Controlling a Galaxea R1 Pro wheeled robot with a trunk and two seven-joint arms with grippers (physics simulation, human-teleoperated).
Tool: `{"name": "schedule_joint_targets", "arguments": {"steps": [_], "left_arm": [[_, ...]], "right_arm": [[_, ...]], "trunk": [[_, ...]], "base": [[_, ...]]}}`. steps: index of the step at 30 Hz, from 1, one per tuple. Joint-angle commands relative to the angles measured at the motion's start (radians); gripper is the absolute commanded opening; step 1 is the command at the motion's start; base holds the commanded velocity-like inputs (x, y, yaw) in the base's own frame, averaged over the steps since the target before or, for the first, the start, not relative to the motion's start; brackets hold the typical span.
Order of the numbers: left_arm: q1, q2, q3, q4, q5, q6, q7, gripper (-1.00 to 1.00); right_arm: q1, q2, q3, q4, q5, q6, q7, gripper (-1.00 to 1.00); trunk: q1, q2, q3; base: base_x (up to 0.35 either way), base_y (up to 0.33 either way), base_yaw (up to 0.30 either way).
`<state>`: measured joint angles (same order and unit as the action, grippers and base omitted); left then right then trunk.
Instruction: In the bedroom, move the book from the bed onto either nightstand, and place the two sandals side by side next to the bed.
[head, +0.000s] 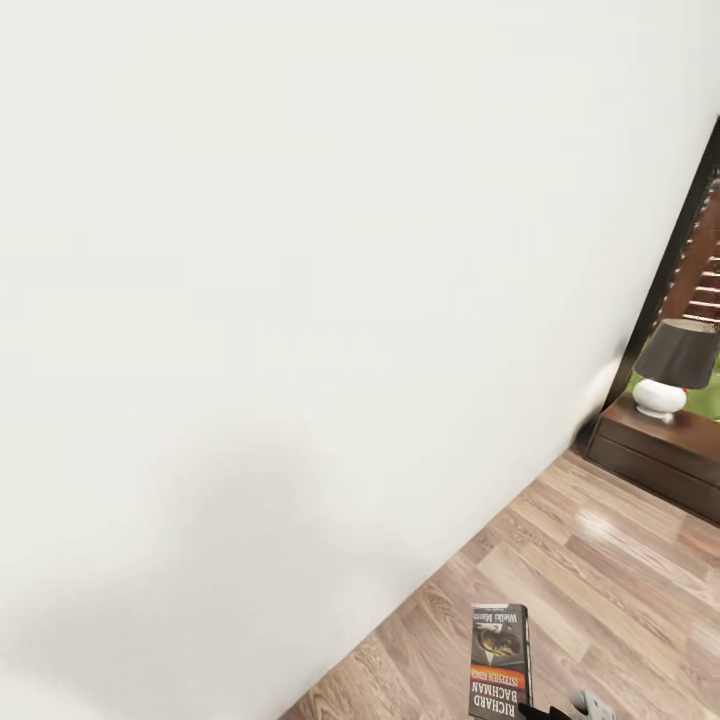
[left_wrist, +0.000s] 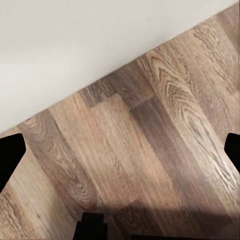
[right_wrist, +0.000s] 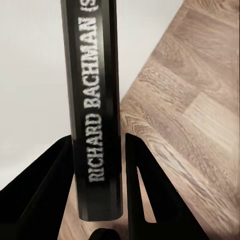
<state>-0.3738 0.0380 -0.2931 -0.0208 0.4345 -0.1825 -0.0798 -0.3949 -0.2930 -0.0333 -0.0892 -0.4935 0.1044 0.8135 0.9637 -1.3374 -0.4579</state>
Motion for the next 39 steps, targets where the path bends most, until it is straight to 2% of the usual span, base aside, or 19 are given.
{"name": "schedule_joint_targets", "arguments": {"steps": [1,39], "left_arm": [[0.000,0.000,-0.008,0.001,0.011,-0.003,-0.004,1.00],[0.000,0.000,-0.008,0.001,0.010,-0.002,-0.004,1.00]], "right_arm": [[-0.001,0.000,-0.007,0.000,-0.007,0.011,0.003,-1.00],[-0.001,0.000,-0.007,0.000,-0.006,0.011,0.003,-1.00]], "trunk": [[0.000,-0.001,-0.001],[0.000,-0.001,-0.001]], "base": [[0.000,0.000,-0.290],[0.005,0.000,-0.290]]}}
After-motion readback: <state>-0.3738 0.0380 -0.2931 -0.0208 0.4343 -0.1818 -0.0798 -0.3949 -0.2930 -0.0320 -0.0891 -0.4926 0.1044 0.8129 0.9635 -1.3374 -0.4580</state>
